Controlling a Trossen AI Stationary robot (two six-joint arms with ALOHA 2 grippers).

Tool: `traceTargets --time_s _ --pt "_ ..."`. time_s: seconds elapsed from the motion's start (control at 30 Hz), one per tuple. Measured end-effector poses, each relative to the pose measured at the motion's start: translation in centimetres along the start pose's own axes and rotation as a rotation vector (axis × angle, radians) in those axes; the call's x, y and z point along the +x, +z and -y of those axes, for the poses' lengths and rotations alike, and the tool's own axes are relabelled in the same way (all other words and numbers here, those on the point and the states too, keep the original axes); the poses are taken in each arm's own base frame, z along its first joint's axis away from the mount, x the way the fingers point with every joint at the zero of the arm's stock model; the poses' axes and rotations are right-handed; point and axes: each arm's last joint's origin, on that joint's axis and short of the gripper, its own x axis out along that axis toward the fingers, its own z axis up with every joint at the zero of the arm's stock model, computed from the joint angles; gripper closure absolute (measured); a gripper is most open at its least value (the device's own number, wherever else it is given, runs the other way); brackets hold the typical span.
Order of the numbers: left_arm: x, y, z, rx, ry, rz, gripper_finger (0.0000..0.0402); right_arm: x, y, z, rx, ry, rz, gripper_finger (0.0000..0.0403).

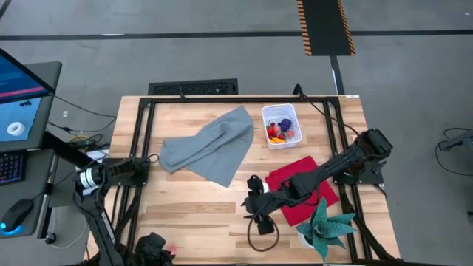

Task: Pick and placing Produce into tupperware
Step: Put the pink peach into the white bin

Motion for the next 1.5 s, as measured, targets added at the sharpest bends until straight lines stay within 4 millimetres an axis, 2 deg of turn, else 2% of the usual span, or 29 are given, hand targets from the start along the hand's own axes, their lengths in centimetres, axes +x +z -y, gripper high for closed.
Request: traceTargets --time_s 0.2,0.47,0.57,0.67,0.8,1.17,1.3,1.5 --pt "0.2 -0.3 -0.4 -0.008 0.105 -0.071 0.0299 -0.1 -0.1 -0.7 -0.01 0.011 0.004 0.0191" --pt "0.4 -0.2 -0.5 -0.02 0.131 -0.072 0.0209 -0.2 -0.2 -1.3 -0.013 -0.001 0.008 0.0198" --pt "1.1 -0.1 -0.9 -0.036 0.253 -0.11 0.0179 -0.2 -0.2 -1.3 -0.013 -0.002 0.007 0.0201" --pt "2.1 -0.3 -1.0 -0.039 0.29 -0.111 0.0159 -0.2 -0.2 -1.3 -0.013 -0.003 0.006 0.0203" --pt "2.7 -0.2 -0.7 -0.031 0.241 -0.069 0.0149 -0.2 -0.2 -1.3 -0.013 -0.002 0.006 0.0207" --pt "3.7 -0.5 -0.8 -0.039 0.276 -0.091 0.0166 -0.2 -0.2 -1.3 -0.013 -0.003 0.006 0.0211" --pt "4.0 -0.4 -0.8 -0.028 0.296 -0.103 0.02 -0.2 -0.2 -1.3 -0.008 -0.003 0.004 0.0213" --pt "4.0 -0.3 -0.9 0.005 0.303 -0.105 0.0277 -0.2 -0.2 -1.3 -0.006 -0.003 0.005 0.0219"
